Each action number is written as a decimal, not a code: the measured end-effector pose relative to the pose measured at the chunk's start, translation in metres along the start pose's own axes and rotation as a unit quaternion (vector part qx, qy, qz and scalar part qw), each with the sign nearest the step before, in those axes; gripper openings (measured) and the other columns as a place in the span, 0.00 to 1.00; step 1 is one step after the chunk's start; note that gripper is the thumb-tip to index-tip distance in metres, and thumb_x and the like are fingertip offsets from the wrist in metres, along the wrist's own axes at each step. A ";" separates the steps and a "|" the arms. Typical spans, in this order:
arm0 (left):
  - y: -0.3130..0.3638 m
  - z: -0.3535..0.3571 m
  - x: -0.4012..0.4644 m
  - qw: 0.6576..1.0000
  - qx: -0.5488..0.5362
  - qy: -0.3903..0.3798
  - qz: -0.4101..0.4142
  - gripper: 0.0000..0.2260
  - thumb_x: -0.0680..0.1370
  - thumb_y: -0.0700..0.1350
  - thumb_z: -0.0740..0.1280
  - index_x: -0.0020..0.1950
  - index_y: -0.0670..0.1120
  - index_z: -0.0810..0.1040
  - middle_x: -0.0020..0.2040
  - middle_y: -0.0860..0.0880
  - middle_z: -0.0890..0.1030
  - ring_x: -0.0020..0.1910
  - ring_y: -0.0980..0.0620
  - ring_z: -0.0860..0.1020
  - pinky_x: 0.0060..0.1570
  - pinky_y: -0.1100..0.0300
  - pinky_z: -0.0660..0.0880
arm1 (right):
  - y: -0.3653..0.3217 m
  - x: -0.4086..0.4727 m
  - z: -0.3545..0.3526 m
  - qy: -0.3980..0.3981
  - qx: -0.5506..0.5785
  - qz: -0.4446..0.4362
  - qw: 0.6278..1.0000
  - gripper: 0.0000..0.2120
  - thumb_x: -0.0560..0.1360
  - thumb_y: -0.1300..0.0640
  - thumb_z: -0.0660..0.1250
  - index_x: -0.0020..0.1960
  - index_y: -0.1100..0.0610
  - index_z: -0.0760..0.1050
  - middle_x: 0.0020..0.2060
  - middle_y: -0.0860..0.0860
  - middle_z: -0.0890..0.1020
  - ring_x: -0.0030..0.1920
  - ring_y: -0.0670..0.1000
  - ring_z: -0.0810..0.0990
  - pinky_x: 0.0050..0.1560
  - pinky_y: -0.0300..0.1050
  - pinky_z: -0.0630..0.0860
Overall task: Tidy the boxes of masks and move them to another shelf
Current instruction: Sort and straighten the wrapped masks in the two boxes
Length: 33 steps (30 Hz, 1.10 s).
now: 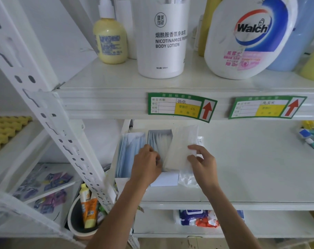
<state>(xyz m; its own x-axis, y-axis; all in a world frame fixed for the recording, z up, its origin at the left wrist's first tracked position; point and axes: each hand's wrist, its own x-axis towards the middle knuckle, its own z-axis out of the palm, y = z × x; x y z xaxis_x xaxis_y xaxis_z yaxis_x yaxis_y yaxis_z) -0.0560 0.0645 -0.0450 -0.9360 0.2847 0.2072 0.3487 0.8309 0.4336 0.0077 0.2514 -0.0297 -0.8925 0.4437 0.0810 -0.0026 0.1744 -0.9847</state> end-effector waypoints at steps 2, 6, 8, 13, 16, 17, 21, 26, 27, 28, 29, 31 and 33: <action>0.002 0.003 0.001 0.999 0.045 -0.008 -0.007 0.10 0.80 0.50 0.65 0.50 0.45 0.83 0.54 0.49 0.73 0.52 0.50 0.75 0.56 0.53 0.77 | -0.005 0.003 -0.001 0.012 -0.005 -0.024 1.000 0.17 0.74 0.69 0.65 0.55 0.51 0.81 0.49 0.51 0.84 0.33 0.46 0.77 0.33 0.36 0.75; 0.007 0.006 0.004 0.994 0.101 -0.028 -0.023 0.19 0.79 0.60 0.63 0.56 0.47 0.81 0.58 0.48 0.73 0.58 0.49 0.74 0.60 0.53 0.74 | -0.018 0.012 0.000 0.033 -0.018 -0.067 0.997 0.17 0.73 0.68 0.64 0.55 0.50 0.80 0.52 0.48 0.83 0.36 0.49 0.79 0.35 0.38 0.77; 0.009 0.007 0.008 0.990 0.126 -0.045 -0.032 0.23 0.77 0.64 0.63 0.58 0.47 0.81 0.62 0.47 0.73 0.61 0.47 0.74 0.62 0.51 0.73 | -0.023 0.015 0.004 0.037 -0.015 -0.079 0.996 0.18 0.73 0.68 0.64 0.54 0.49 0.80 0.52 0.48 0.83 0.36 0.49 0.79 0.34 0.39 0.77; 0.010 0.006 0.015 0.986 0.155 -0.043 -0.052 0.29 0.72 0.68 0.68 0.57 0.44 0.79 0.63 0.45 0.73 0.62 0.45 0.74 0.62 0.49 0.73 | -0.032 0.018 0.037 0.084 -0.037 -0.137 0.986 0.17 0.69 0.65 0.64 0.55 0.52 0.80 0.51 0.48 0.81 0.42 0.47 0.78 0.37 0.30 0.73; 0.009 0.005 0.010 0.983 0.174 -0.006 -0.054 0.28 0.73 0.69 0.66 0.56 0.46 0.79 0.61 0.46 0.75 0.60 0.46 0.75 0.62 0.49 0.72 | -0.028 0.023 0.054 0.062 -0.123 -0.124 0.983 0.17 0.70 0.67 0.67 0.56 0.56 0.81 0.51 0.51 0.82 0.43 0.49 0.77 0.40 0.21 0.68; 0.009 0.004 0.008 0.981 0.184 0.008 -0.053 0.28 0.73 0.70 0.66 0.55 0.46 0.80 0.61 0.47 0.76 0.60 0.46 0.75 0.61 0.50 0.72 | -0.025 0.026 0.055 0.051 -0.151 -0.117 0.980 0.17 0.70 0.68 0.68 0.57 0.57 0.81 0.52 0.52 0.82 0.45 0.50 0.77 0.40 0.19 0.67; 0.007 -0.001 0.003 0.976 0.212 0.020 -0.037 0.25 0.74 0.69 0.66 0.53 0.47 0.79 0.59 0.48 0.77 0.58 0.46 0.75 0.59 0.49 0.71 | -0.014 0.030 0.045 -0.021 -0.270 -0.113 0.956 0.18 0.71 0.66 0.66 0.60 0.57 0.81 0.54 0.52 0.81 0.49 0.55 0.79 0.41 0.30 0.68; -0.002 -0.011 0.003 0.989 0.135 -0.052 -0.003 0.20 0.76 0.60 0.66 0.59 0.46 0.76 0.61 0.48 0.74 0.61 0.45 0.75 0.59 0.48 0.71 | -0.022 0.038 0.044 -0.096 -0.384 -0.188 0.899 0.19 0.72 0.67 0.64 0.61 0.58 0.79 0.56 0.53 0.80 0.50 0.59 0.80 0.43 0.44 0.74; -0.004 -0.013 0.004 0.990 0.124 -0.069 -0.004 0.19 0.77 0.57 0.65 0.60 0.46 0.76 0.62 0.47 0.73 0.61 0.46 0.74 0.58 0.49 0.72 | -0.025 0.039 0.045 -0.110 -0.408 -0.202 0.883 0.19 0.72 0.67 0.64 0.62 0.59 0.79 0.56 0.54 0.80 0.50 0.60 0.80 0.42 0.45 0.74; -0.007 -0.014 0.006 0.991 0.112 -0.078 -0.009 0.18 0.78 0.55 0.64 0.61 0.45 0.76 0.63 0.48 0.73 0.61 0.46 0.74 0.57 0.51 0.72 | -0.027 0.040 0.046 -0.123 -0.431 -0.214 0.868 0.19 0.73 0.66 0.64 0.62 0.59 0.78 0.56 0.54 0.79 0.49 0.61 0.81 0.41 0.45 0.73; -0.009 -0.015 0.007 0.992 0.095 -0.078 -0.016 0.16 0.79 0.53 0.63 0.62 0.44 0.76 0.63 0.48 0.73 0.61 0.47 0.74 0.56 0.53 0.71 | -0.029 0.041 0.048 -0.135 -0.447 -0.225 0.855 0.18 0.73 0.66 0.64 0.62 0.59 0.78 0.56 0.54 0.79 0.49 0.61 0.81 0.41 0.45 0.72; -0.010 -0.014 0.007 0.996 0.064 -0.065 -0.020 0.14 0.81 0.51 0.60 0.60 0.44 0.76 0.61 0.48 0.73 0.58 0.49 0.75 0.53 0.56 0.71 | -0.033 0.039 0.052 -0.159 -0.454 -0.240 0.843 0.17 0.74 0.64 0.64 0.62 0.57 0.78 0.56 0.54 0.79 0.50 0.60 0.81 0.42 0.45 0.73; -0.009 -0.012 0.005 0.998 0.049 -0.045 -0.009 0.14 0.82 0.53 0.60 0.58 0.46 0.78 0.58 0.49 0.75 0.52 0.53 0.74 0.49 0.59 0.72 | -0.035 0.036 0.061 -0.191 -0.411 -0.214 0.865 0.19 0.74 0.61 0.64 0.65 0.55 0.76 0.59 0.53 0.79 0.53 0.58 0.80 0.47 0.46 0.76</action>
<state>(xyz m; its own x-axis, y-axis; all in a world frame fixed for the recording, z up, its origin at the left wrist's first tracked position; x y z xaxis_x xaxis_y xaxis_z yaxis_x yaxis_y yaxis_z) -0.0627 0.0526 -0.0371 -0.9440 0.3076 0.1194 0.3299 0.8775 0.3481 -0.0515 0.2078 -0.0021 -0.9737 -0.1109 0.1988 -0.1871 0.8872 -0.4217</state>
